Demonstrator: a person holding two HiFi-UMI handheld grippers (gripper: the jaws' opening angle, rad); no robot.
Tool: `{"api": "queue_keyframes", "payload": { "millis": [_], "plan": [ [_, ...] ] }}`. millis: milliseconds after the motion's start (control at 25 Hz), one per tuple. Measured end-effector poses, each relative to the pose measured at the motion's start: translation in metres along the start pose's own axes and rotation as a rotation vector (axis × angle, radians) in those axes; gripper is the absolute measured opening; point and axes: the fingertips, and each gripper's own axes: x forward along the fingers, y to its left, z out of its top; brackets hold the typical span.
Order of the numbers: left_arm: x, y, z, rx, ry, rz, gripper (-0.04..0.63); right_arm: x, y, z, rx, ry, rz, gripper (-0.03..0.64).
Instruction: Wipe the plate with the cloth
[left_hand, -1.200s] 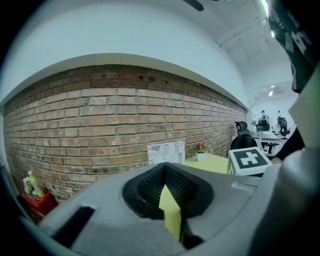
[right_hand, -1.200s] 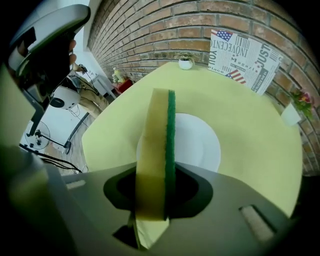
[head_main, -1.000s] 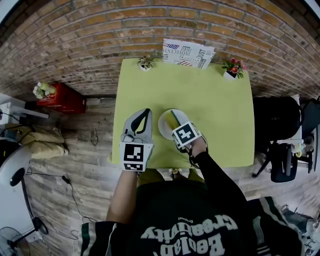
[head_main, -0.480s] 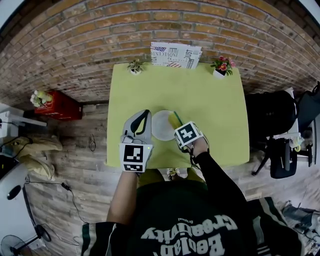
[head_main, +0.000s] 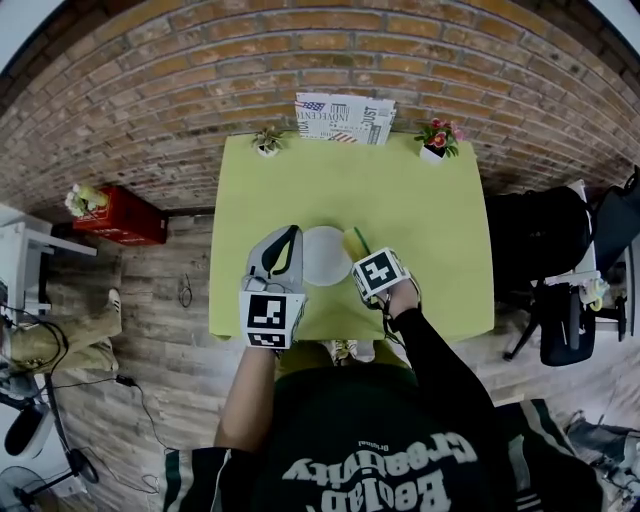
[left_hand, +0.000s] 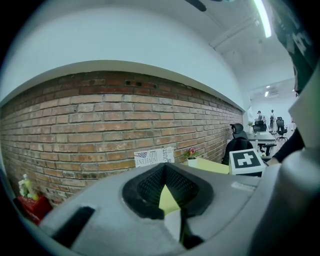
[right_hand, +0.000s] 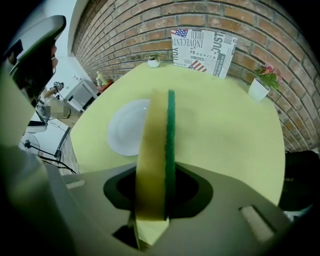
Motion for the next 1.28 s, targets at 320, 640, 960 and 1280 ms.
{"api": "queue_keyframes", "payload": {
  "millis": [320,640,960,1280],
  "plan": [
    [-0.004,-0.003,-0.006,-0.008,0.007,0.032,0.008,-0.002,0.001,0.001,-0.032,-0.025,0.018,0.137],
    [-0.011,0.009,-0.011,-0.012,0.011,0.037,0.008,0.000,0.029,0.016,-0.078,-0.033,0.059,0.138],
    [-0.023,0.036,-0.016,-0.017,0.014,-0.003,0.008,0.007,0.087,0.029,-0.098,-0.012,0.112,0.138],
    [-0.033,0.060,-0.013,-0.012,0.017,-0.053,0.008,0.015,0.126,0.034,-0.072,0.015,0.127,0.138]
  ]
}}
